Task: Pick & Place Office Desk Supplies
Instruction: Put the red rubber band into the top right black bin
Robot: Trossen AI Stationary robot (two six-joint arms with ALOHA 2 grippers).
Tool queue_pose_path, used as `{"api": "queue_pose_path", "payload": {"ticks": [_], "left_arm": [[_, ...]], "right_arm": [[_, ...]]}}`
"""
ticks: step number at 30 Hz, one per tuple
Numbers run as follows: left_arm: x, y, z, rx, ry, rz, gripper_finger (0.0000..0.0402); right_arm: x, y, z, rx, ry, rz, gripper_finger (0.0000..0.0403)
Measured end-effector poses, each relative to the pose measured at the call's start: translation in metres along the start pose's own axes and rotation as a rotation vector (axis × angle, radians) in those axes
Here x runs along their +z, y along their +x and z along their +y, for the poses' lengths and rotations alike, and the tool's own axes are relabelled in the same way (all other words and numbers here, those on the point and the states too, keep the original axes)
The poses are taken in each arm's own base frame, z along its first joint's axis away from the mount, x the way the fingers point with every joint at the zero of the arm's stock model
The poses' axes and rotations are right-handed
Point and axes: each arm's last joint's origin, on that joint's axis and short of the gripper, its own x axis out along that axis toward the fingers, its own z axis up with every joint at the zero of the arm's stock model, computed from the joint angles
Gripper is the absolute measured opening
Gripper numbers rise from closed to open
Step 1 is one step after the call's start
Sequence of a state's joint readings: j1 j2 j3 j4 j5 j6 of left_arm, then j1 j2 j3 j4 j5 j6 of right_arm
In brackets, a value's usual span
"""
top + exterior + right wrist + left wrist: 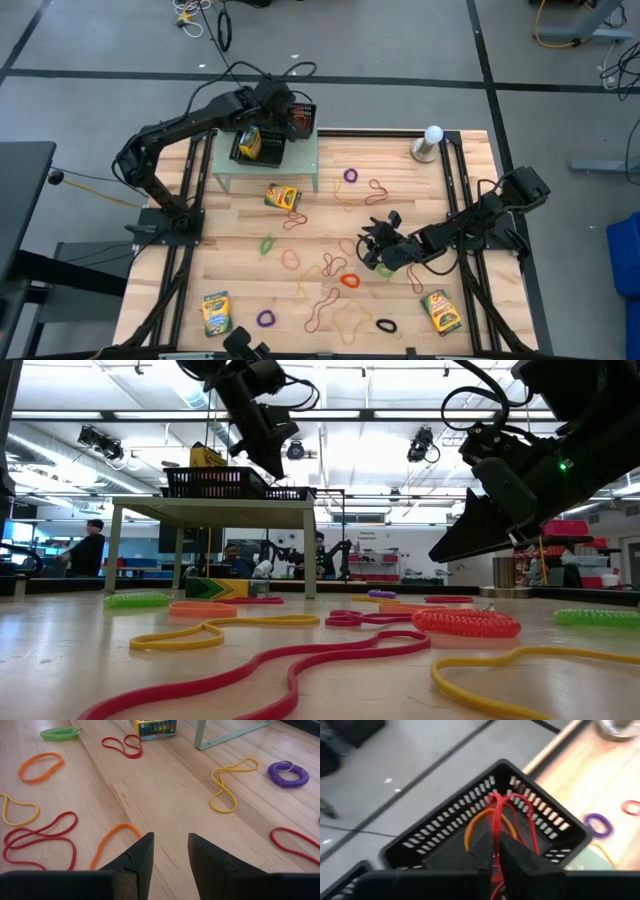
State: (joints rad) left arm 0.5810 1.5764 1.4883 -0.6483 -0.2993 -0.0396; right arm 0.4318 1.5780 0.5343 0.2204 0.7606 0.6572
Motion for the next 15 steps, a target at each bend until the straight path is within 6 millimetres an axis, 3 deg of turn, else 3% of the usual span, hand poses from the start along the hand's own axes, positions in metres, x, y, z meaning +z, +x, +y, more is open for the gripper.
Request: {"api": "queue_pose_path", "payload": {"ticks": [7, 15], "left_arm": [[-0.001, -0.004, -0.009, 0.092, 0.095, -0.006, 0.0107], [-0.002, -0.005, -0.012, 0.091, 0.218, 0.004, 0.0117]], "right_arm": [[0.0, 0.0, 0.0, 0.0, 0.0, 0.0, 0.013], [0.0, 0.0, 0.0, 0.0, 0.0, 0.0, 0.013]]}}
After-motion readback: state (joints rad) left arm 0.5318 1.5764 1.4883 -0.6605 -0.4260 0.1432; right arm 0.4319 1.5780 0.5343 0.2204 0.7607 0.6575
